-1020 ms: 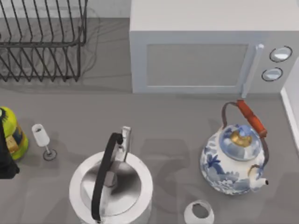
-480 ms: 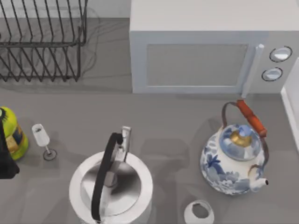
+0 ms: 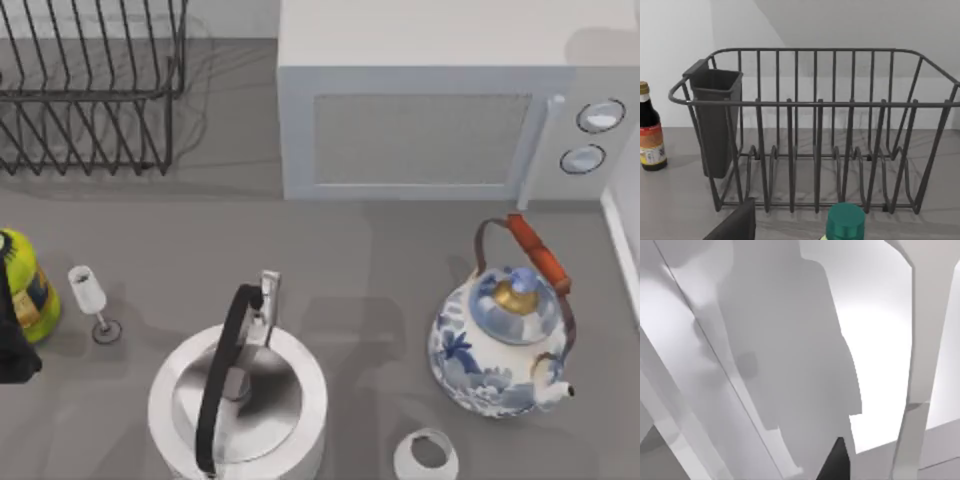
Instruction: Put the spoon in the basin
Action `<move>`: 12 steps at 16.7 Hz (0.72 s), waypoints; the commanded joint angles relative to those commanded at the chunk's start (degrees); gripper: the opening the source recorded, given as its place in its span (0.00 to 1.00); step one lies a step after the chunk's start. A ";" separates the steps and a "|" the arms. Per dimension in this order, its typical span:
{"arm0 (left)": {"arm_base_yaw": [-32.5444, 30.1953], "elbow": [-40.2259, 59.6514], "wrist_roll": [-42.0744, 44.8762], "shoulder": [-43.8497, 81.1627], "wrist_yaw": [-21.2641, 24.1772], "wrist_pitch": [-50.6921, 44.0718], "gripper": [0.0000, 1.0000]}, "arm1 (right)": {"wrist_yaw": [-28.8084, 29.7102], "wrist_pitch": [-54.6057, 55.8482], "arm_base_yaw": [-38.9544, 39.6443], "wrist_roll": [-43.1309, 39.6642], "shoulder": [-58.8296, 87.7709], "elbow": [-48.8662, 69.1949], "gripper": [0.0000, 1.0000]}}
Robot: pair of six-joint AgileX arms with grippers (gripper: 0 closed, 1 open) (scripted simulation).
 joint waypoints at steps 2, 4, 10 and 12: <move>0.00 0.00 0.00 0.00 0.00 0.00 1.00 | 0.28 -1.78 1.84 1.69 4.42 6.67 0.00; 0.00 0.00 0.00 0.00 0.00 0.00 1.00 | 0.51 -2.81 3.17 2.87 7.30 10.98 0.00; 0.00 0.00 0.00 0.00 0.00 0.00 1.00 | 0.64 -3.27 3.83 3.47 8.58 13.00 0.00; 0.00 0.00 0.00 0.00 0.00 0.00 1.00 | 0.53 -3.02 3.54 3.53 8.48 12.69 0.00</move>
